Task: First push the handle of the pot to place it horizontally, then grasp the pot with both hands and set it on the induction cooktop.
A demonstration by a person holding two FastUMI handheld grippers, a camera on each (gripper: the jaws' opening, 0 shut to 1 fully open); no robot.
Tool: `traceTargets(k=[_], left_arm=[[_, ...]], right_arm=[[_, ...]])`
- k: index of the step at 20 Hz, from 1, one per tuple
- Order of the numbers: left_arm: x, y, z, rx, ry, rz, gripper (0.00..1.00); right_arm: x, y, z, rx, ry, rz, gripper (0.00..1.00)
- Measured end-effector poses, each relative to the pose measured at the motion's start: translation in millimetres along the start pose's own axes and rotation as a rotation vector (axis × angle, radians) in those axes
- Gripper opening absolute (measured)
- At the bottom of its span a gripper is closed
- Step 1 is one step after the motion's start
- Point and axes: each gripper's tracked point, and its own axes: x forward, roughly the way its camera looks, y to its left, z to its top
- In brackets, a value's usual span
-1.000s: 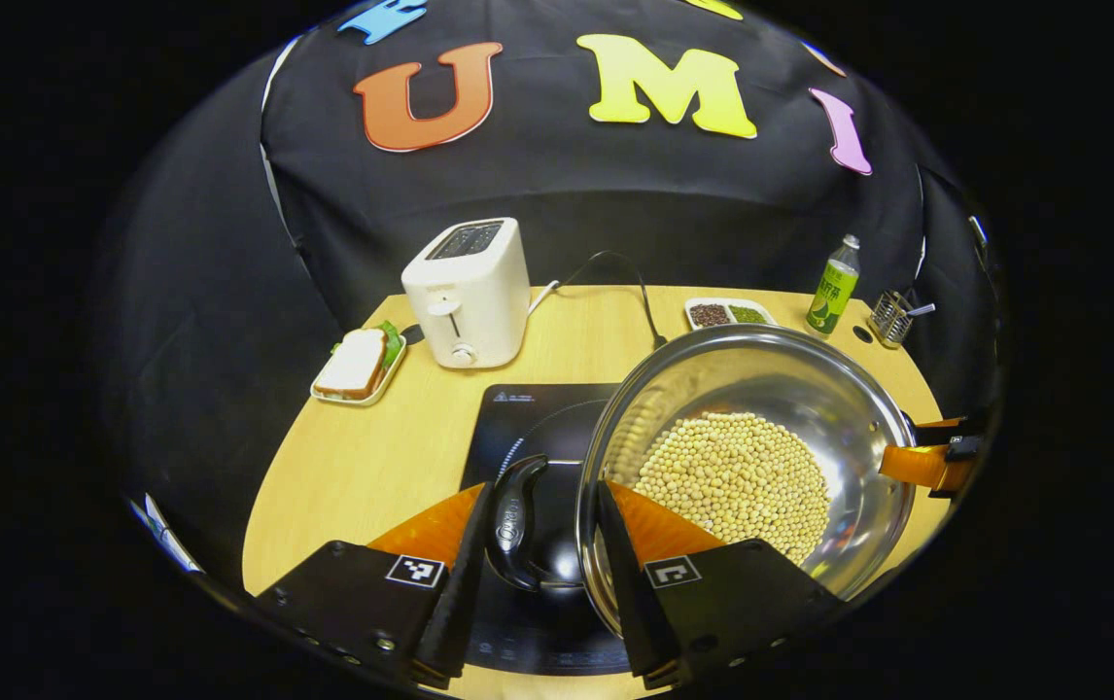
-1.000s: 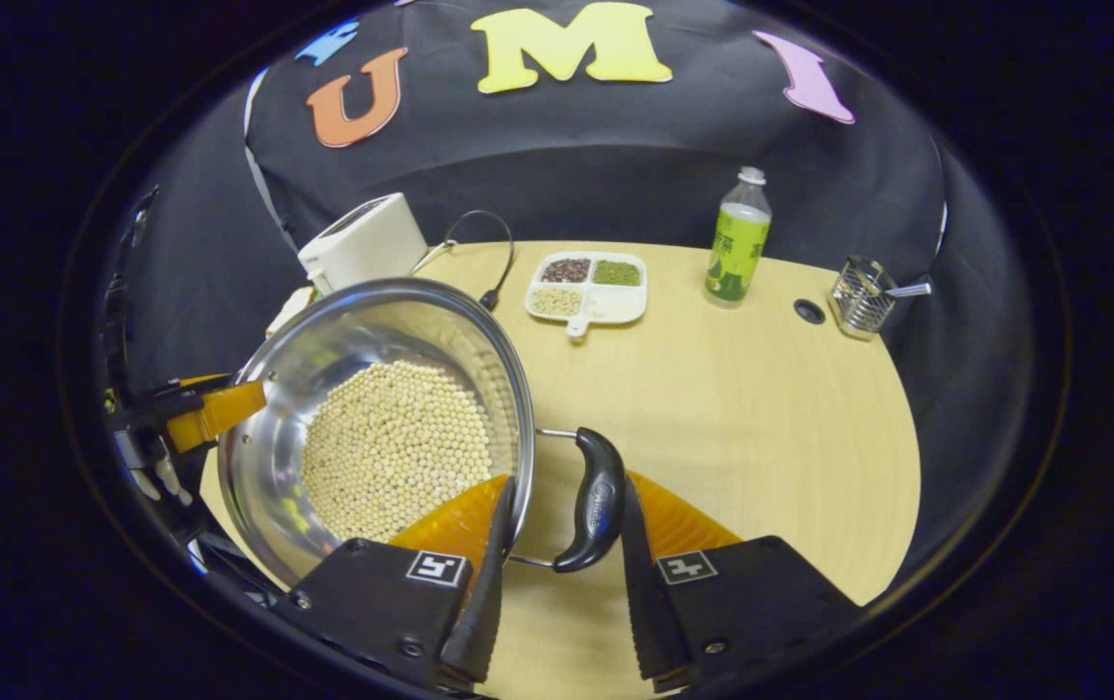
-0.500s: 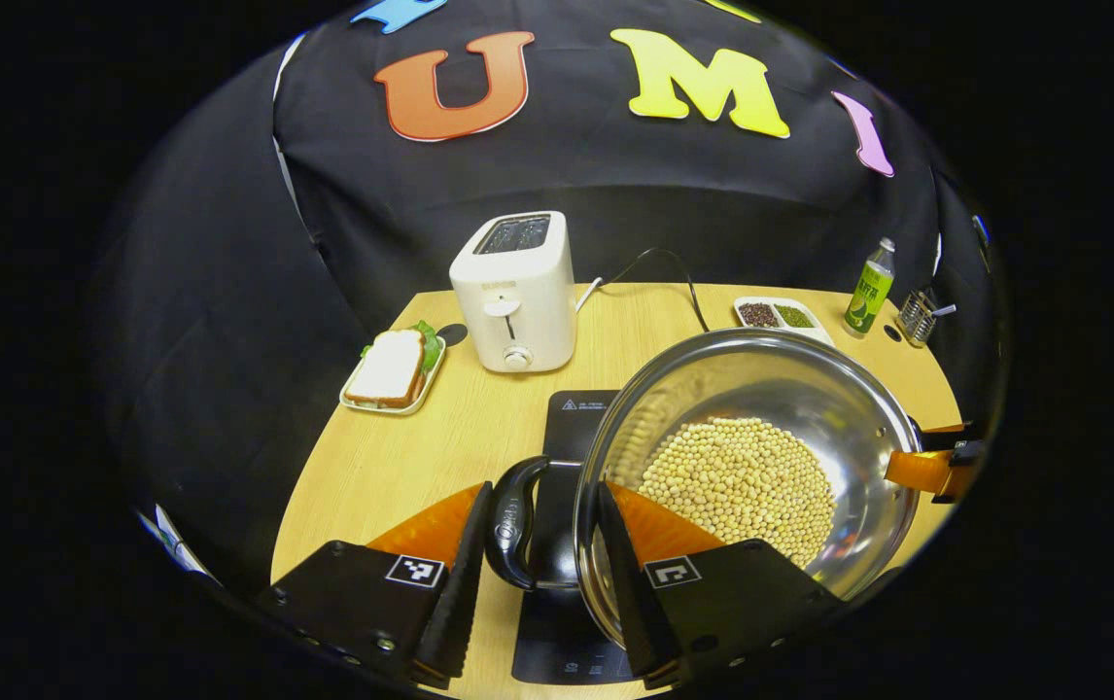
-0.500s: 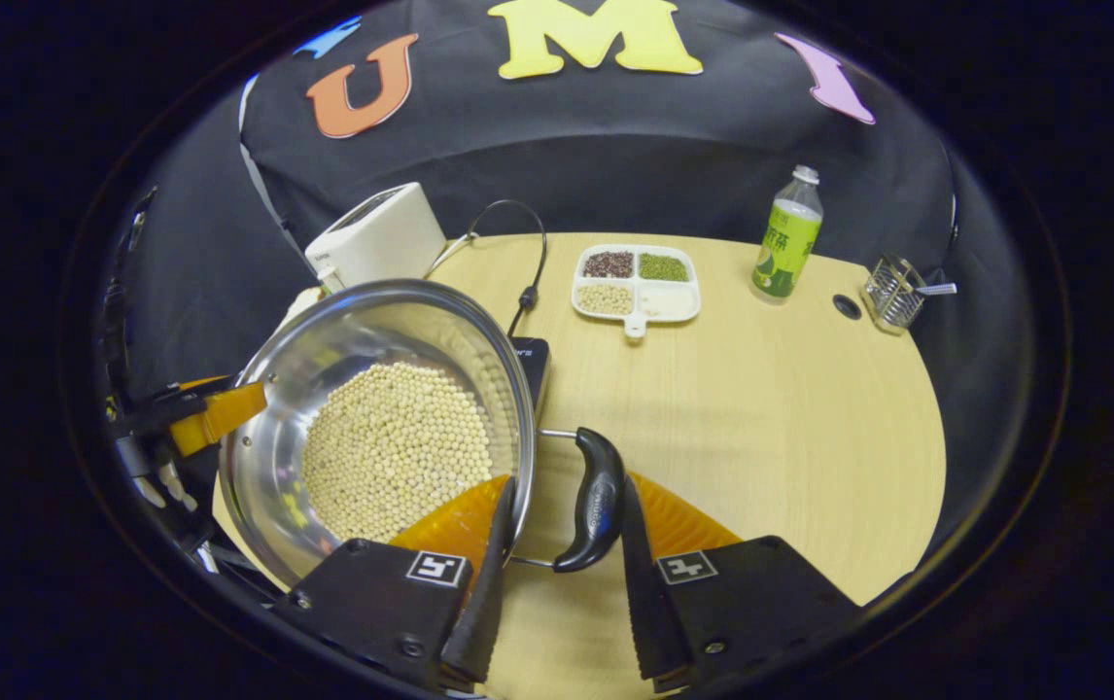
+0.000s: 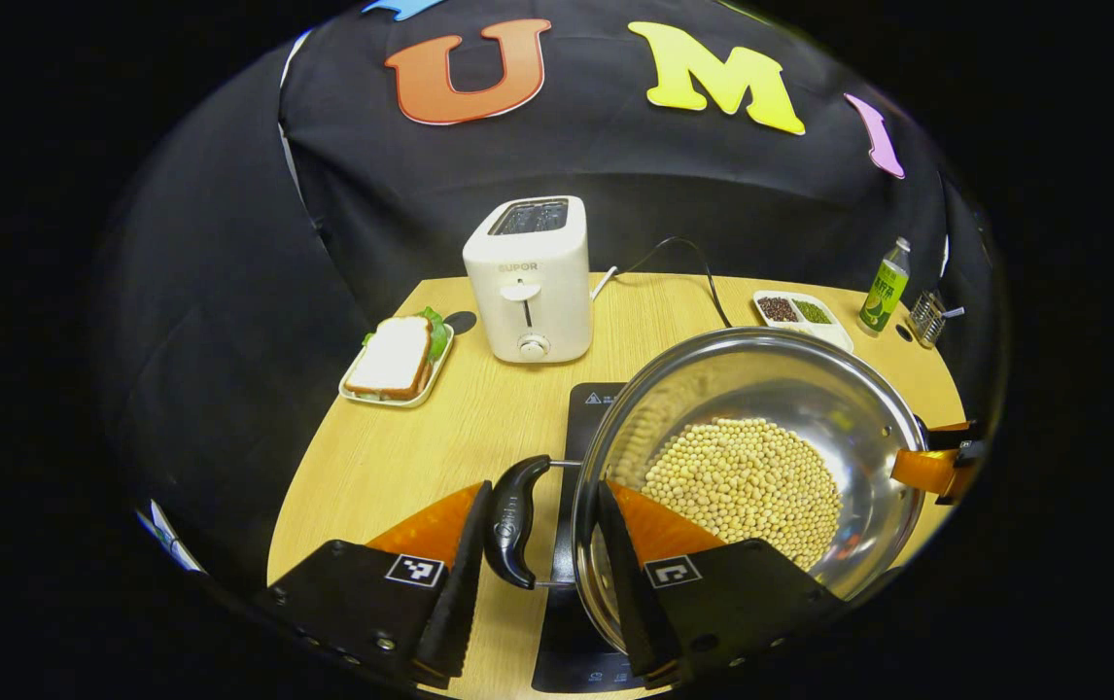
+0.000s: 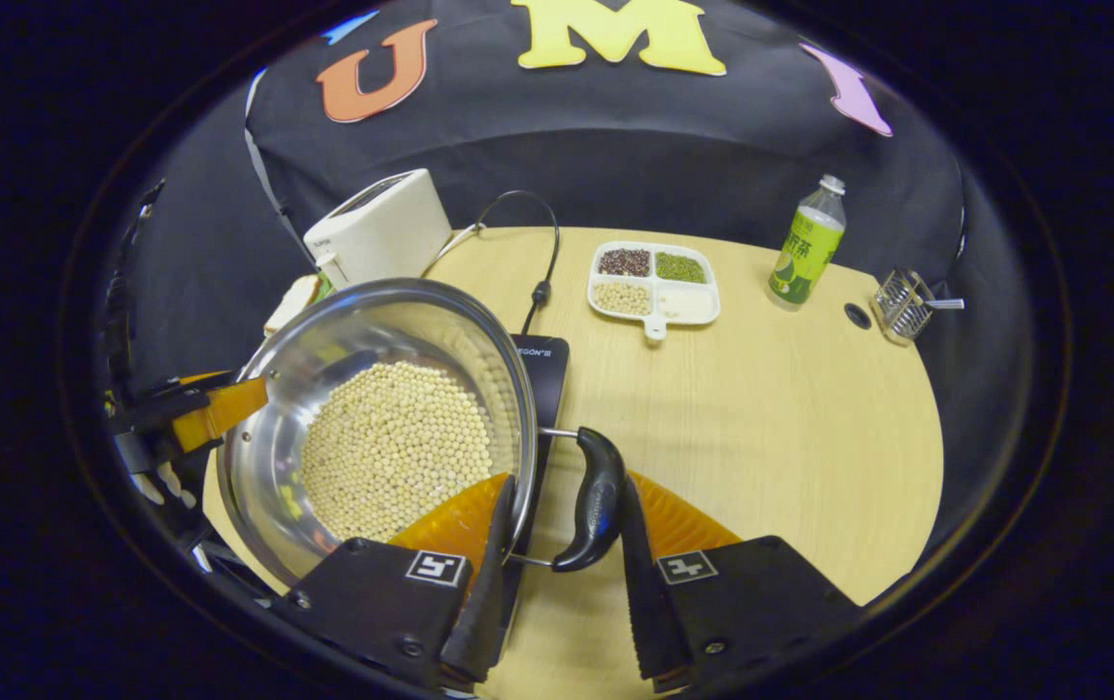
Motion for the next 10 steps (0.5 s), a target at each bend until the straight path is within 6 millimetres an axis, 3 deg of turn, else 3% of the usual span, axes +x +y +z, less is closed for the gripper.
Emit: traceTargets(k=[3, 6, 10], left_arm=[[3.9, -1.0, 6.0, 0.032, -0.015, 0.000, 0.60], [7.2, 2.6, -4.7, 0.008, 0.002, -0.007, 0.60], [9.1, 2.6, -2.6, 0.020, -0.026, -0.013, 0.60]], right_arm=[[0.2, 0.1, -2.2, -0.005, -0.004, -0.022, 0.55], [0.2, 2.8, 0.8, -0.013, -0.014, -0.034, 0.56], [0.0, 2.2, 0.0, 0.001, -0.022, -0.049, 0.56]])
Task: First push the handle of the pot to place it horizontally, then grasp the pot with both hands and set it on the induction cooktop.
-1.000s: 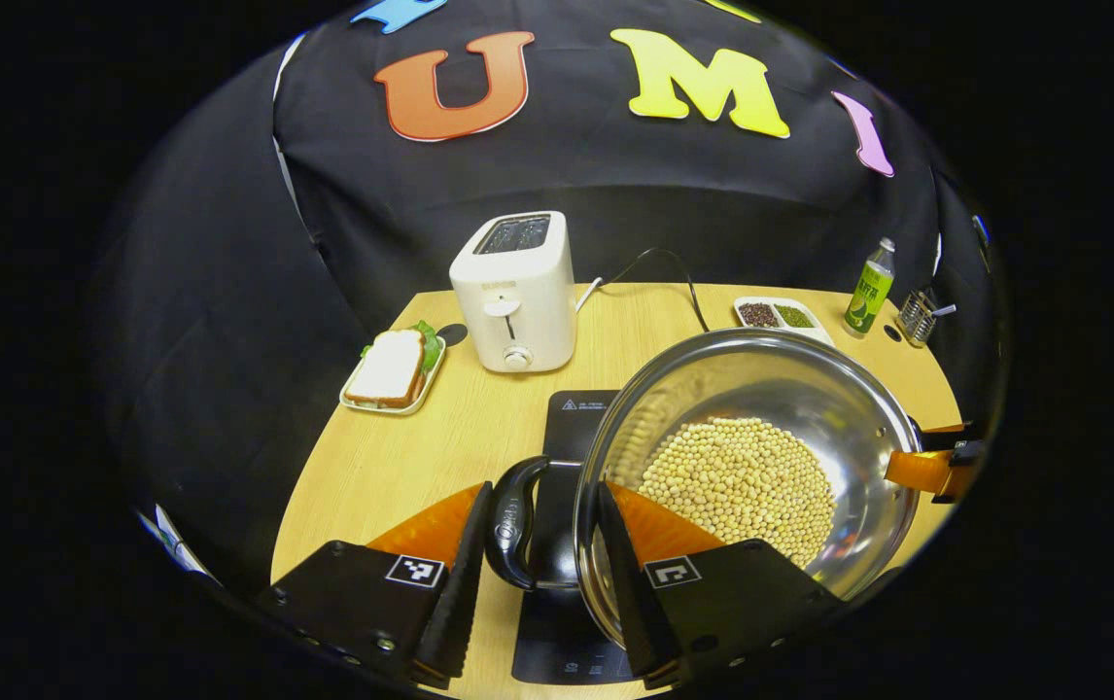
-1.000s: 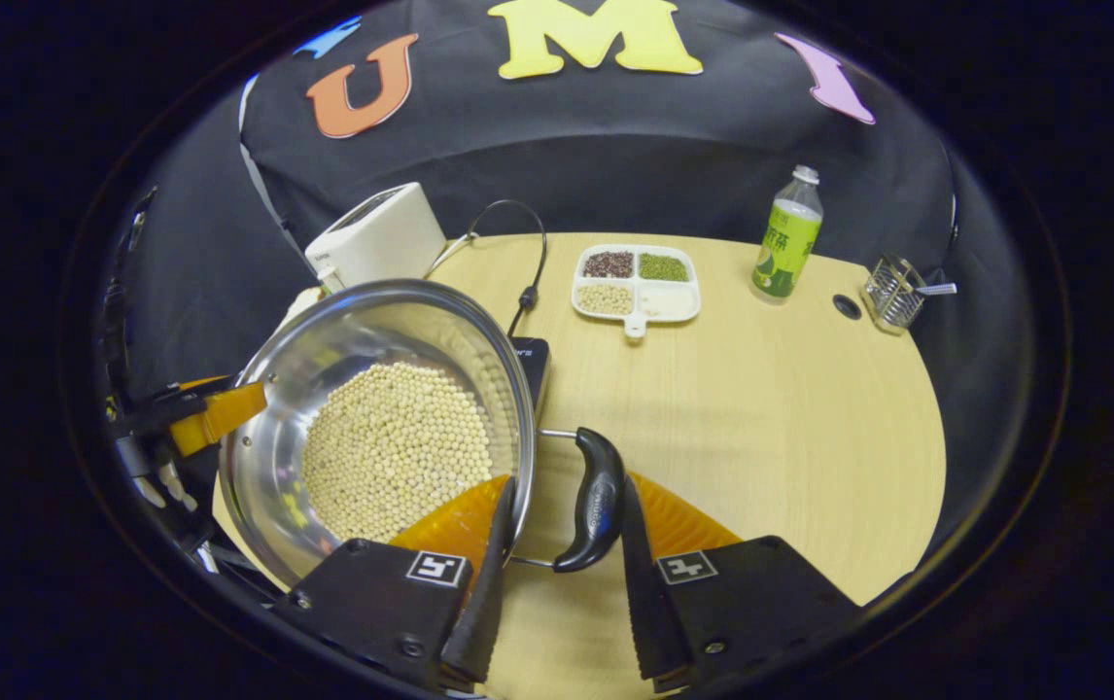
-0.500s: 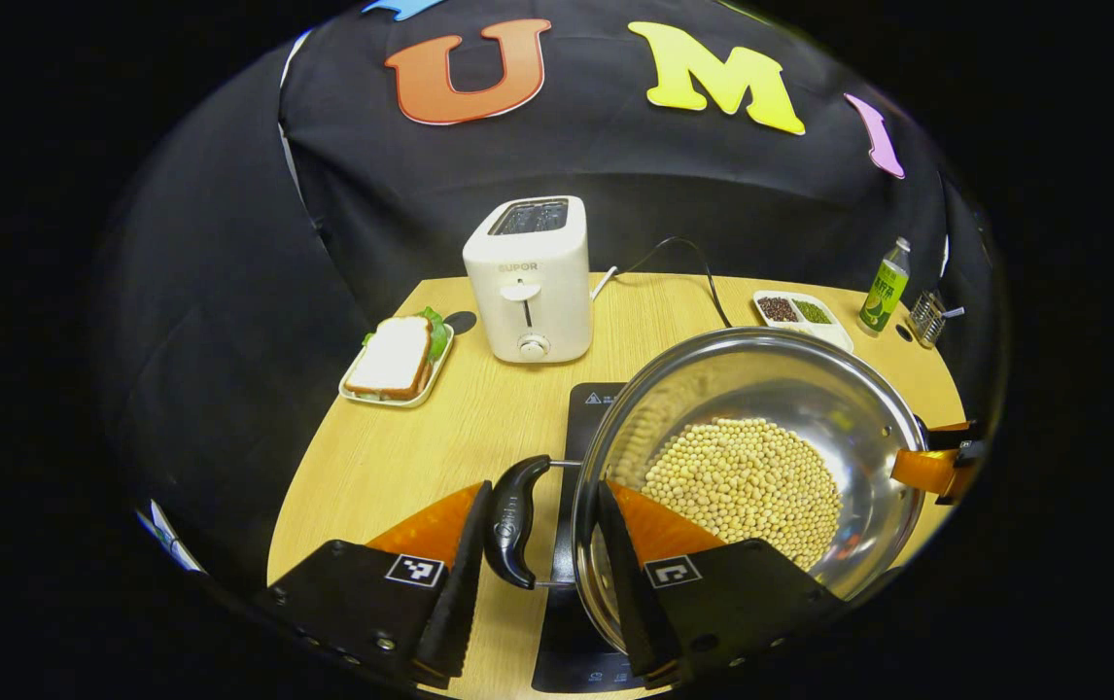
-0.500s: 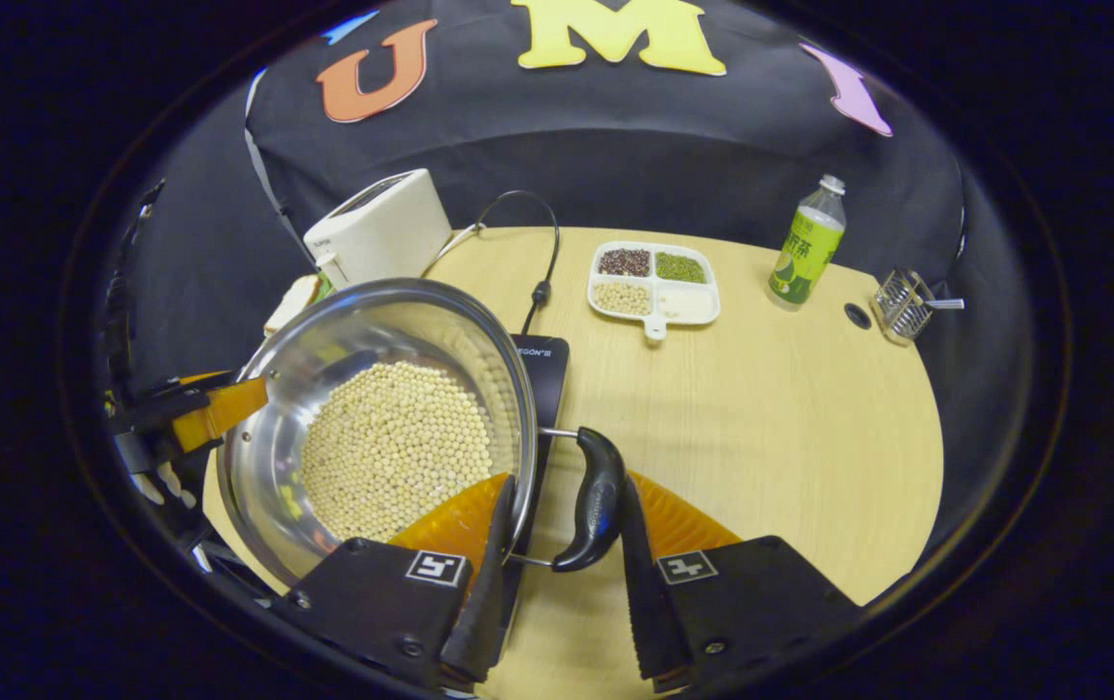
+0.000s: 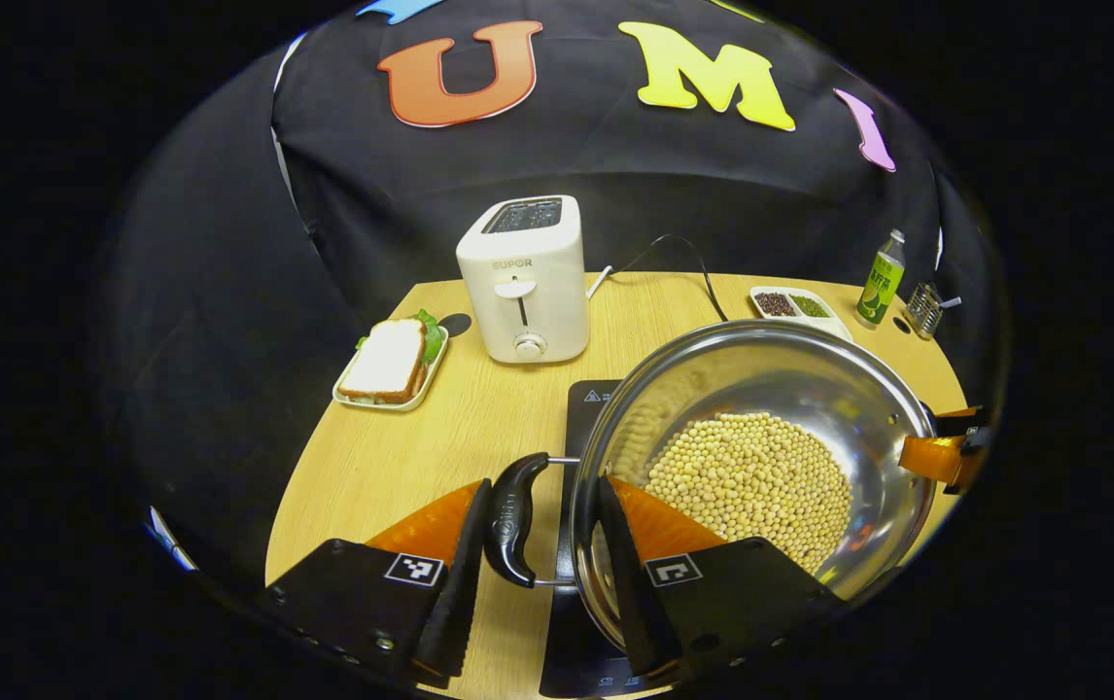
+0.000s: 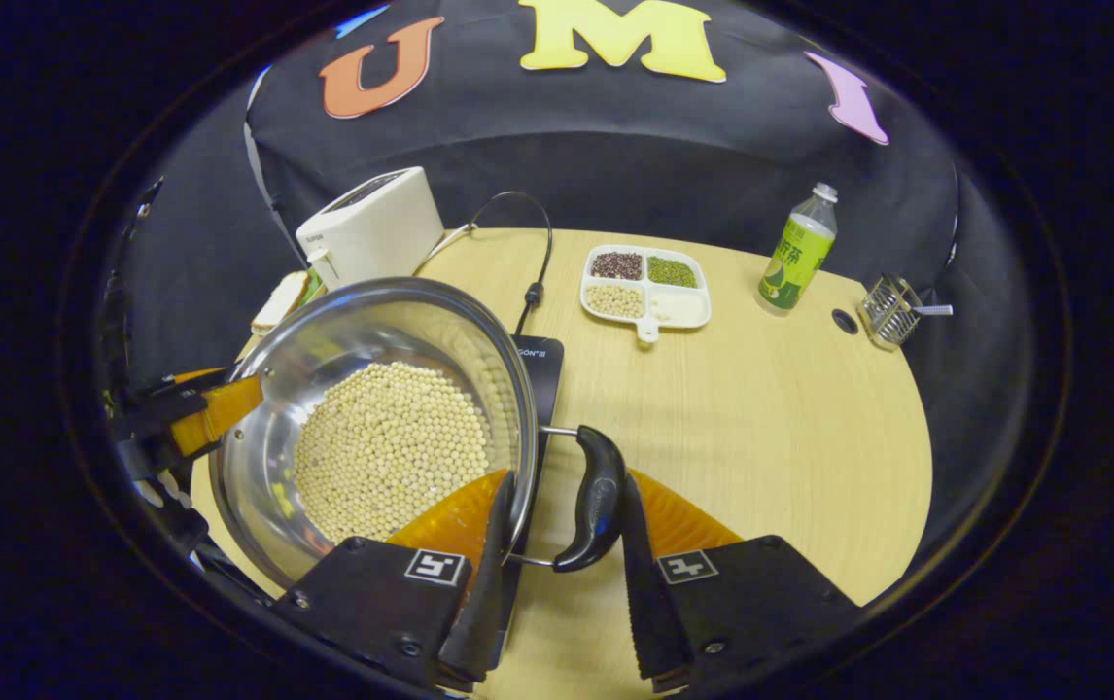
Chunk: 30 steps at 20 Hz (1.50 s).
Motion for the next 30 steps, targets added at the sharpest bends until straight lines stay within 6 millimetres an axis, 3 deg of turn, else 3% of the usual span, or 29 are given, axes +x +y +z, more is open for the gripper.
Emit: traceTargets(k=[8, 10, 11, 12, 13, 15, 17, 21, 24, 30], left_arm=[[2.5, -1.4, 1.2, 0.017, -0.004, 0.010, 0.63], [6.6, -2.6, -6.8, 0.039, 0.016, 0.010, 0.67], [9.0, -2.3, -11.4, 0.046, 0.018, 0.000, 0.83], [8.2, -2.1, -9.7, 0.039, -0.003, -0.004, 0.77], [6.4, 1.0, -5.9, 0.032, -0.030, 0.001, 0.86], [-3.2, 11.1, 4.0, 0.028, -0.087, 0.040, 0.96], [-15.3, 14.0, 13.5, 0.023, -0.130, 0.060, 0.96], [-39.8, 10.3, 28.6, -0.007, -0.183, 0.070, 0.96], [-61.9, 7.2, 36.6, -0.021, -0.224, 0.088, 0.96], [-128.0, -20.0, 60.6, -0.026, -0.317, 0.084, 0.96]], right_arm=[[-0.6, -0.1, 1.2, 0.045, -0.061, 0.013, 0.60], [0.0, -0.4, 2.7, 0.073, -0.090, 0.030, 0.63], [0.8, -0.3, 1.1, 0.068, -0.093, 0.046, 0.65], [0.2, 0.5, 0.0, 0.068, -0.094, 0.069, 0.70], [-1.0, -2.4, -0.9, 0.069, -0.092, 0.077, 0.73], [-9.0, -9.2, 5.2, 0.062, -0.127, 0.088, 0.84], [-19.3, -13.6, 10.6, 0.027, -0.165, 0.087, 0.89], [-40.5, -22.0, 15.5, -0.032, -0.206, 0.082, 0.85], [-61.1, -35.4, 18.3, -0.047, -0.233, 0.075, 0.89], [-116.6, -67.8, 27.7, -0.064, -0.329, 0.066, 0.85]])
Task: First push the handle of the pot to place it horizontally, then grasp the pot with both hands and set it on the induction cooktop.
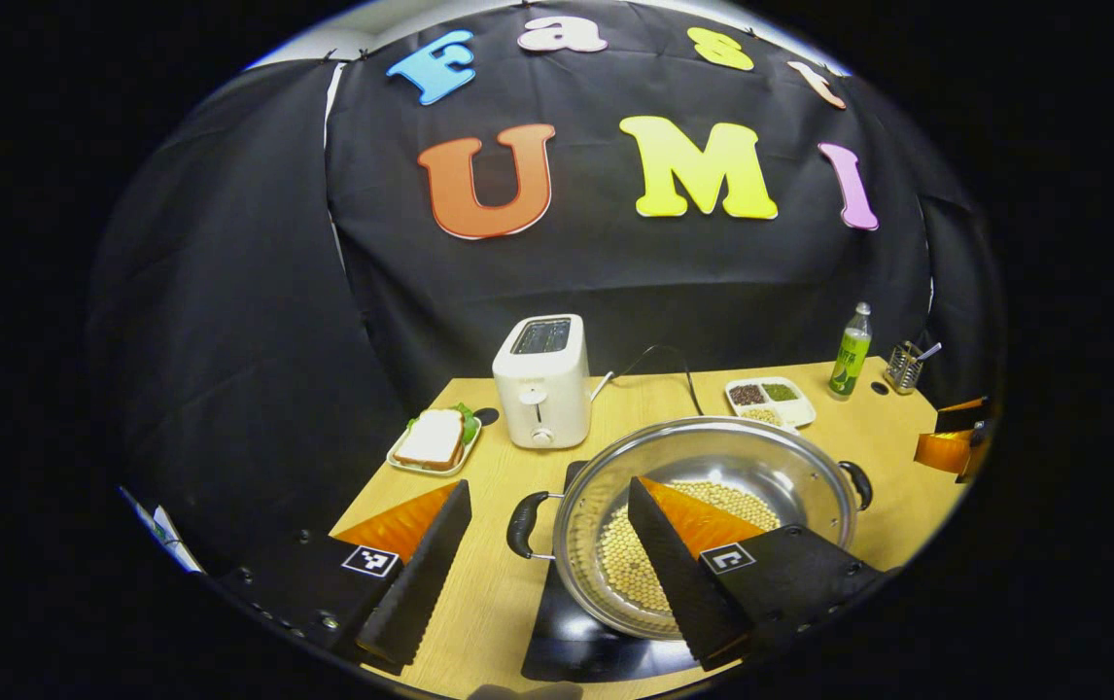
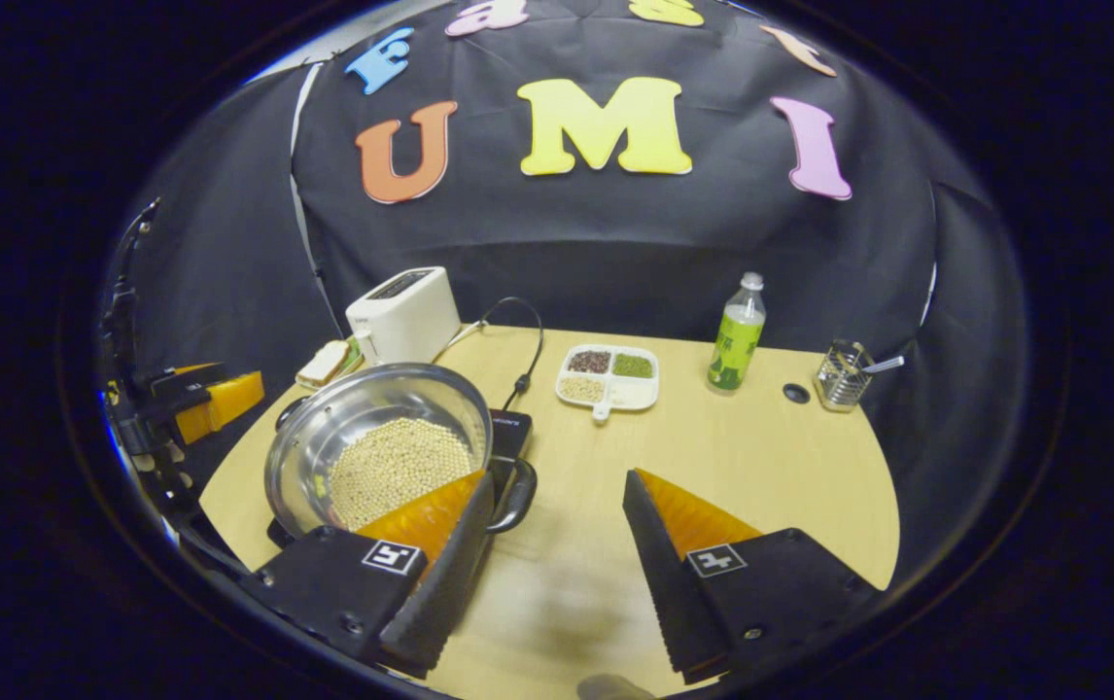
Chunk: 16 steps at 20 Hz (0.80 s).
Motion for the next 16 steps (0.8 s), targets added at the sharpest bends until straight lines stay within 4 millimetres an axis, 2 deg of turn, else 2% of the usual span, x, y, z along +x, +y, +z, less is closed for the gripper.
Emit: traceTargets(k=[1, 2, 4, 6, 7, 8, 10, 13, 16], left_arm=[[-13.0, -6.1, 7.2, -0.003, -0.015, -0.002, 0.96], [-27.5, -15.2, 16.5, 0.000, -0.037, -0.008, 0.96], [-49.7, -32.5, 38.7, 0.022, -0.091, -0.015, 0.96], [-71.6, -51.5, 61.1, 0.038, -0.145, -0.028, 0.96], [-82.8, -64.0, 73.1, 0.039, -0.172, -0.038, 0.96], [-92.5, -76.1, 84.5, 0.038, -0.198, -0.047, 0.96], [-112.6, -100.0, 104.1, 0.042, -0.244, -0.047, 0.96], [-141.3, -144.4, 128.0, 0.033, -0.293, -0.077, 0.96], [-169.0, -178.4, 152.2, 0.018, -0.344, -0.082, 0.96]], right_arm=[[-11.4, -6.8, 4.9, -0.004, -0.020, -0.002, 0.89], [-22.3, -13.0, 9.8, -0.009, -0.037, -0.005, 0.85], [-46.0, -26.1, 20.9, -0.013, -0.080, -0.003, 0.85], [-72.2, -41.8, 32.6, -0.017, -0.126, -0.008, 0.88], [-83.1, -48.7, 37.4, -0.018, -0.144, -0.007, 0.85], [-96.4, -58.2, 44.7, -0.017, -0.169, -0.008, 0.88], [-122.7, -76.7, 55.4, -0.013, -0.212, -0.015, 1.00], [-163.2, -105.3, 72.8, -0.012, -0.277, -0.019, 1.00], [-202.2, -137.7, 95.0, -0.024, -0.354, -0.029, 1.00]])
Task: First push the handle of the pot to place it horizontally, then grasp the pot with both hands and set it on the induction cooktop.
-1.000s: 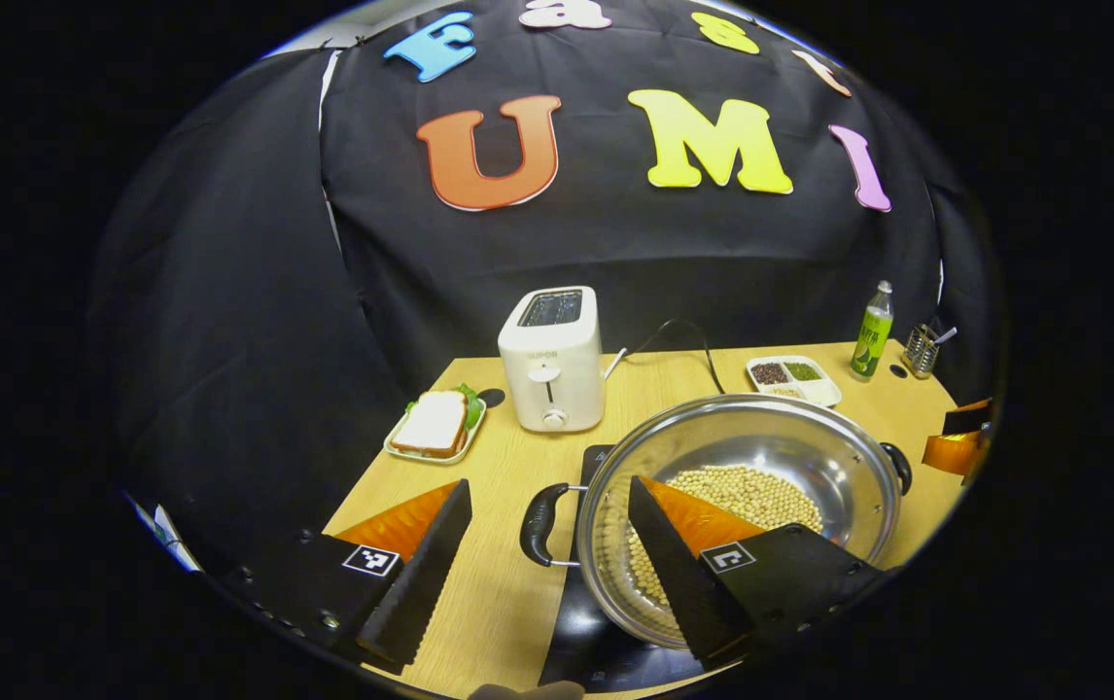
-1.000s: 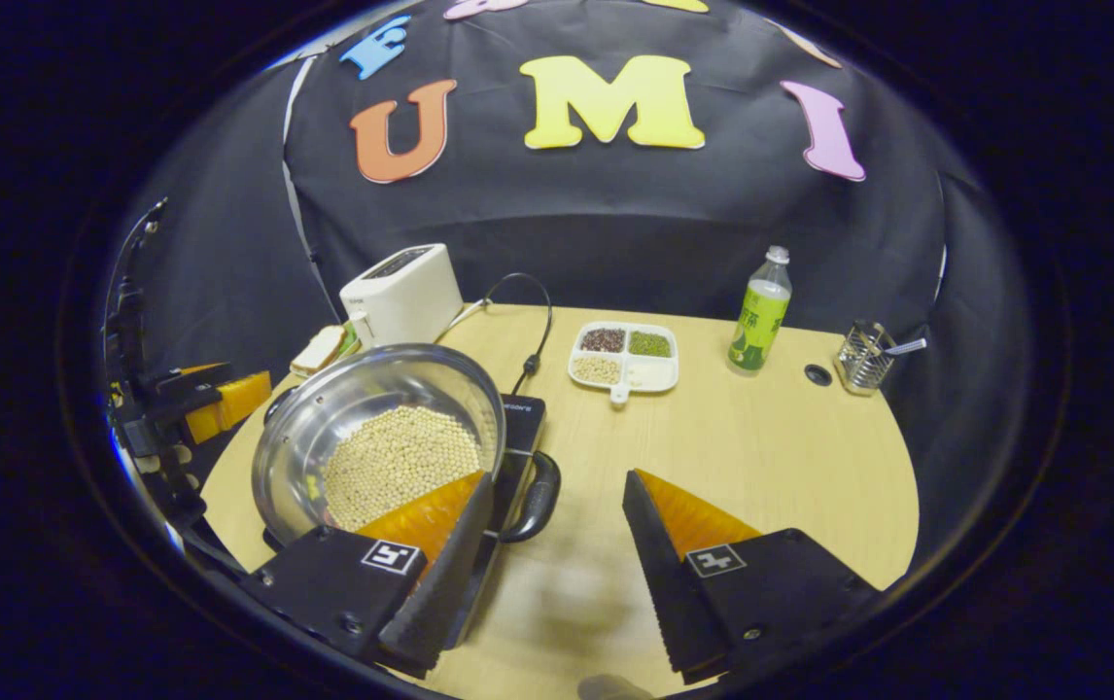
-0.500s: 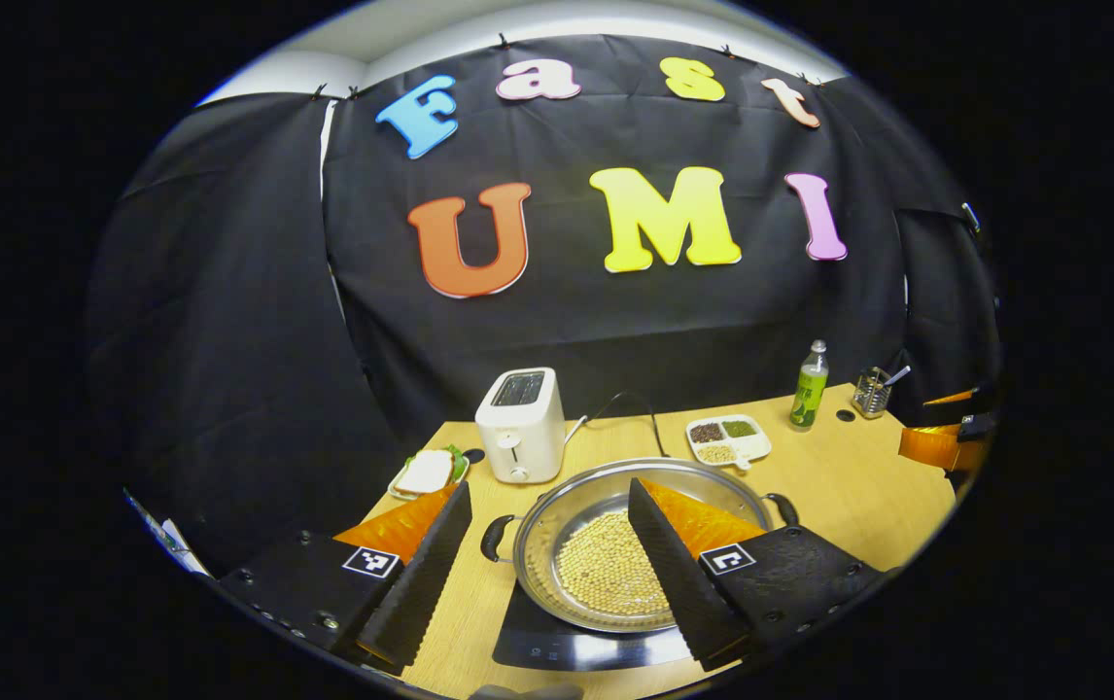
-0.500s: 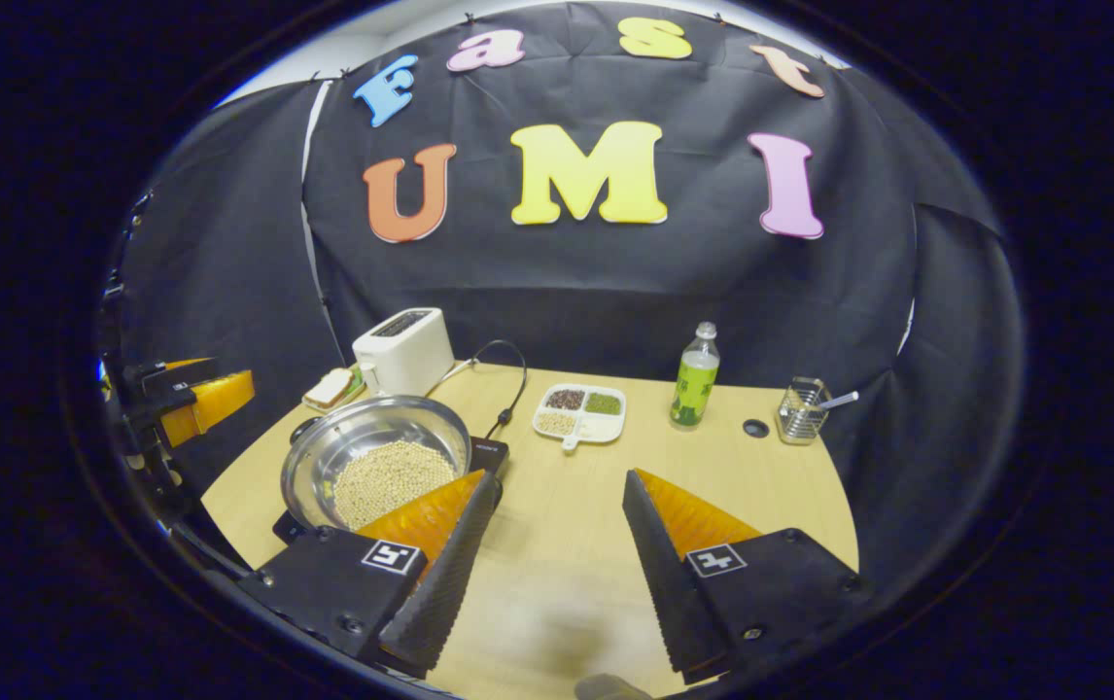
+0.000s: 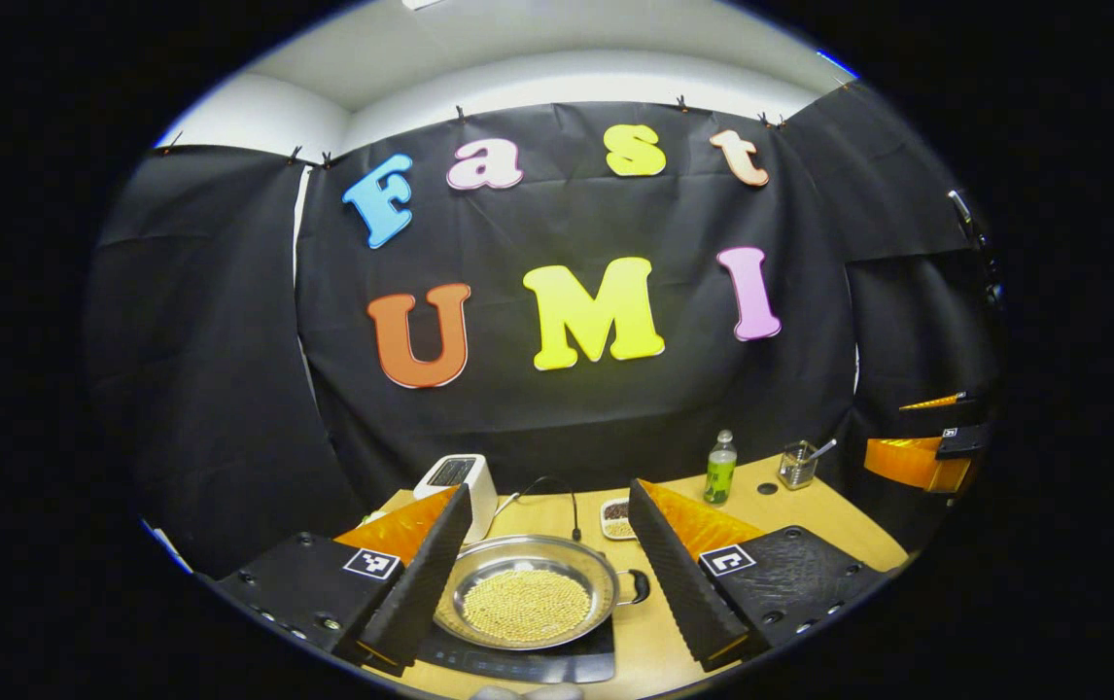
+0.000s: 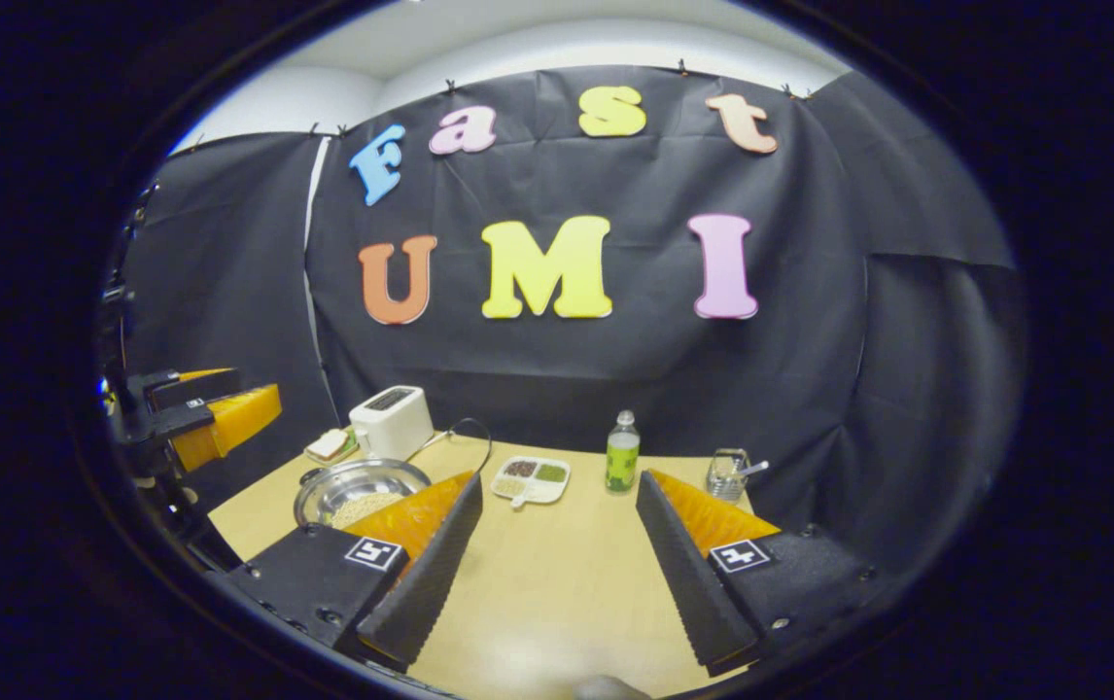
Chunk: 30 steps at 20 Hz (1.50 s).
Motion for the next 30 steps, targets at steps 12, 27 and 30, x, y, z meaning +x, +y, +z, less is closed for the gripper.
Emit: traceTargets(k=[12, 27, 30], left_arm=[[-72.2, -104.3, 85.9, -0.034, -0.177, -0.016, 0.96], [-90.6, -107.4, 75.9, -0.067, -0.122, 0.008, 0.96], [-89.5, -106.2, 79.8, -0.071, -0.121, -0.005, 0.96]], right_arm=[[-91.4, -115.3, 72.4, -0.042, -0.198, -0.067, 1.00], [-121.2, -144.1, 59.8, 0.083, -0.198, -0.114, 1.00], [-126.8, -143.4, 62.7, 0.090, -0.201, -0.128, 1.00]])
